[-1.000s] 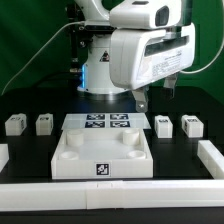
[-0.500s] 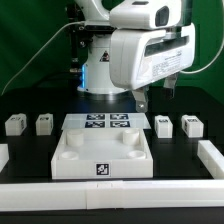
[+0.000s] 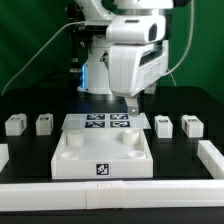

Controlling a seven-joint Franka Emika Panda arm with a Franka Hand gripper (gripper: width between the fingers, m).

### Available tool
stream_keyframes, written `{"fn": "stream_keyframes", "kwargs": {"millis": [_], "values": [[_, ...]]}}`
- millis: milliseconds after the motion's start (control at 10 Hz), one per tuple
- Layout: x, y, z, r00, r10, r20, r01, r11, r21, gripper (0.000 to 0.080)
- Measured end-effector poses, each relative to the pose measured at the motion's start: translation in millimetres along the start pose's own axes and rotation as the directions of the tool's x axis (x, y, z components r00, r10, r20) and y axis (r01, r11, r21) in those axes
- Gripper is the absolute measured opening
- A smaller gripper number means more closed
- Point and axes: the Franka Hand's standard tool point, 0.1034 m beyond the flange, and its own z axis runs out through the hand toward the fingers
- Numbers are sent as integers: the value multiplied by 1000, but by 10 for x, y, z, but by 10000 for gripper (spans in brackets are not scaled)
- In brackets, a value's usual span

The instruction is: Assemble one leg

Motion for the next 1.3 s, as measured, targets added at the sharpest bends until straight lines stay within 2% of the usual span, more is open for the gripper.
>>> {"fn": "stream_keyframes", "kwargs": {"millis": [100,200,400,900,1000,1100,1200,1300], "values": [[-155,-104,85,998,-56,4,56,998,12,650],[-326,-142,148,994,-106,10,105,994,29,650],[-543,-164,210,993,-115,11,114,993,42,650],[-547,-166,226,993,-122,11,121,992,44,650],[-608,-174,278,971,-239,3,238,970,41,650],[-684,-201,368,949,-315,-5,315,948,47,650],[-723,-227,472,929,-370,-12,370,927,57,650],[-740,-239,541,912,-409,-18,409,911,55,650]]}}
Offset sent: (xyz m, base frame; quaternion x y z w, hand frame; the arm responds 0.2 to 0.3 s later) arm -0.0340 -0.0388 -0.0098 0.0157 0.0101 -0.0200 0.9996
